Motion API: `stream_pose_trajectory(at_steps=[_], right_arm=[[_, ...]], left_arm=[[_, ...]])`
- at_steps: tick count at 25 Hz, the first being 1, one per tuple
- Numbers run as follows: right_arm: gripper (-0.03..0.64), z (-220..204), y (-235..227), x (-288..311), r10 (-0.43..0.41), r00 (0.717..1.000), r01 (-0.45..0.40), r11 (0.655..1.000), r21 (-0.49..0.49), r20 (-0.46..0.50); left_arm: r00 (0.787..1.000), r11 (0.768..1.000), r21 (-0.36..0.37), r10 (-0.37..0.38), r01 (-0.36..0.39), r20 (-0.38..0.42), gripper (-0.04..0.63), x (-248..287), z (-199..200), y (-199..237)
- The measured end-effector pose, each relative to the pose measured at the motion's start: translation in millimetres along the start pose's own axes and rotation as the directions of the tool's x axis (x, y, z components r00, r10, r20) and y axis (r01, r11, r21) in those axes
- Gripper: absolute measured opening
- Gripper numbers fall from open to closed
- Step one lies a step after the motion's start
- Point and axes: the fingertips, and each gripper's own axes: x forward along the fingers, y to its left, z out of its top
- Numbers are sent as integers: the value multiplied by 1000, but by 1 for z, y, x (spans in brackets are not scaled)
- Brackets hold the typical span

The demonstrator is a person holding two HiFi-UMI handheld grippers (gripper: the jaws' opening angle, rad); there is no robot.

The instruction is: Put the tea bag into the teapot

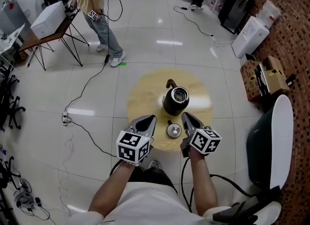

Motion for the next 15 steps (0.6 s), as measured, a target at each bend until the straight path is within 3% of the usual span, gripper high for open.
stream_pose_trajectory(at_steps=[3, 7, 15], right_arm=[[2, 5, 7, -4, -6, 999, 5, 1000, 25, 45], [2, 11, 22, -32, -55, 994, 58, 998, -29, 98], [1, -25, 82, -76, -161, 970, 178, 980, -83, 182]], left_arm=[[1000, 1000, 12, -2, 2, 13, 12, -13, 1, -4], [999, 998, 52, -34, 33, 12, 12, -28, 4, -13], [983, 980, 105, -176, 171, 49, 12, -76, 14, -11]])
